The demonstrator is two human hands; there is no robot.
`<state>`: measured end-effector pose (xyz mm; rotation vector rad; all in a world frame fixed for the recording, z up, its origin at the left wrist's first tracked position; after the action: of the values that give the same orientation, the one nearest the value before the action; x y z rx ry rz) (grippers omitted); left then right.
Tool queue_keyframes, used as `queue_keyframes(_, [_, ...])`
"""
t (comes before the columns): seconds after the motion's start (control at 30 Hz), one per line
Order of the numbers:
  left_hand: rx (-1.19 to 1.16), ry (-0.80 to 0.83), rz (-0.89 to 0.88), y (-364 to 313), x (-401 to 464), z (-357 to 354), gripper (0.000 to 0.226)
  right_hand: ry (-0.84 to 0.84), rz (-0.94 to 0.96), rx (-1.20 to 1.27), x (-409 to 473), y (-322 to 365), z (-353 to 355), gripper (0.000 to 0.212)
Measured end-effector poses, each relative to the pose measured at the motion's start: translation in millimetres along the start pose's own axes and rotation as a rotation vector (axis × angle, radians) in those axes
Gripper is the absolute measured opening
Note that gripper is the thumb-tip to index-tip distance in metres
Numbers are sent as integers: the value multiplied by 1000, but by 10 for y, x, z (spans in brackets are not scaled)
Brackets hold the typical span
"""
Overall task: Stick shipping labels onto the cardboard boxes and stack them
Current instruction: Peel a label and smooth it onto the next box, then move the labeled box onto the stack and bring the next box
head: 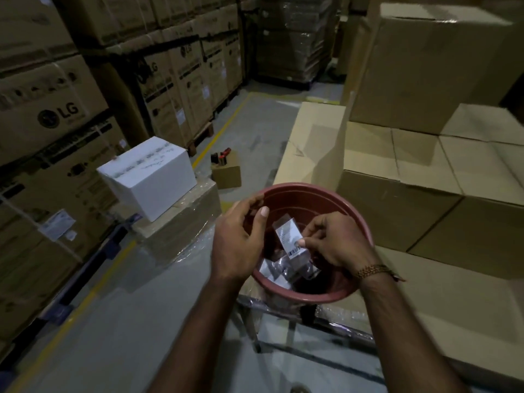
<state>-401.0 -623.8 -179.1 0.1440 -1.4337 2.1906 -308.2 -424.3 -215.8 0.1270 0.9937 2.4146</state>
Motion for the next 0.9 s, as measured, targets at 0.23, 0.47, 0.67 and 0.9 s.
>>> queue_keyframes(0.23, [-47,35,-48,95,83,-2,27,-32,-71,-178,-37,74,-13,20])
queue_keyframes(0.47, [-76,53,-58,95,136,1,28,-191,-149,-397,-78,-17,145,35])
queue_keyframes(0.67, [-54,66,-54,28,128,-36,29,-315,-69,-240,-294,87,293,21])
queue_keyframes(0.9, [44,122,-78,-263,78,-203,32,-466,13,-152,-719,196,473,11])
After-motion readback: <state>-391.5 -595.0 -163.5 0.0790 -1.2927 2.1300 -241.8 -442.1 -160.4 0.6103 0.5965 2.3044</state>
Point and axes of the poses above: each hand's wrist, its own x-axis towards the middle knuckle, its own z-axis out of the back of the hand, y = z × x, the point moved 6 cm from there along x, towards the middle knuckle, and after that the axes turned 3 degrees about z, right-handed, at the moved point
